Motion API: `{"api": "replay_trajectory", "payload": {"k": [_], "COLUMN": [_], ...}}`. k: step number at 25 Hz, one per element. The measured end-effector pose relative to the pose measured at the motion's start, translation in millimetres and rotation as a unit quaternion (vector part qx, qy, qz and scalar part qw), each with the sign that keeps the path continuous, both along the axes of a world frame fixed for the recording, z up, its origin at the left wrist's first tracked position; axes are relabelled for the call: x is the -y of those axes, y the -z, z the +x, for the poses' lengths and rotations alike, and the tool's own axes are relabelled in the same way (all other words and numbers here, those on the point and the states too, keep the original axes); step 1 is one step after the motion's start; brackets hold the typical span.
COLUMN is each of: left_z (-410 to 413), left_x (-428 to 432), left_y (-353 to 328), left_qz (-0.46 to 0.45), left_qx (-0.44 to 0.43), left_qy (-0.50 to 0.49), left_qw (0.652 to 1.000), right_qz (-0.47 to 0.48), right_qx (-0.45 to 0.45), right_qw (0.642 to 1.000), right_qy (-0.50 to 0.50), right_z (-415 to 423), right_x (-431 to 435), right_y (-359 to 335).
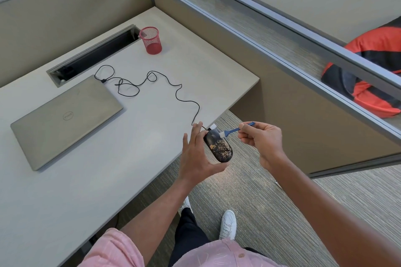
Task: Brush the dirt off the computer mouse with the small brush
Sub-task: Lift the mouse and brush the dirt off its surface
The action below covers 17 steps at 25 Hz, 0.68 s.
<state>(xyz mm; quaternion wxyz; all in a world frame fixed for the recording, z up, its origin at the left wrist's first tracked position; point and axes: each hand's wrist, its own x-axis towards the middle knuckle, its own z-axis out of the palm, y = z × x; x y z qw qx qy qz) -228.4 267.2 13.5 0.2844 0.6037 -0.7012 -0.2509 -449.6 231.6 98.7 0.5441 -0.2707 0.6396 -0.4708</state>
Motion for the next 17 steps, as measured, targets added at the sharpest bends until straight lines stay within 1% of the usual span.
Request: {"api": "replay_trajectory", "payload": {"k": [3,9,17], "left_z": [-1.1,-0.8,-2.0], "left_x": [0.7,0.5,0.5], "left_y": [1.1,2.1,-1.1], "left_qz": [-0.004,0.003,0.012], "left_qx": [0.0,0.001,0.01], "left_qy": [-0.001,-0.01,-0.007], "left_qw": [1.0,1.0,1.0], "right_qz": [0.005,0.009,-0.006], "right_qx": [0.003,-0.031,-0.011], "right_qw": [1.0,0.999,1.0], "right_qy": [-0.013,-0.006,-0.019], "right_z": [6.3,-3.4,8.6], "right_x": [0.1,0.2,0.9], "right_y": [-0.5,-0.6,0.4]}}
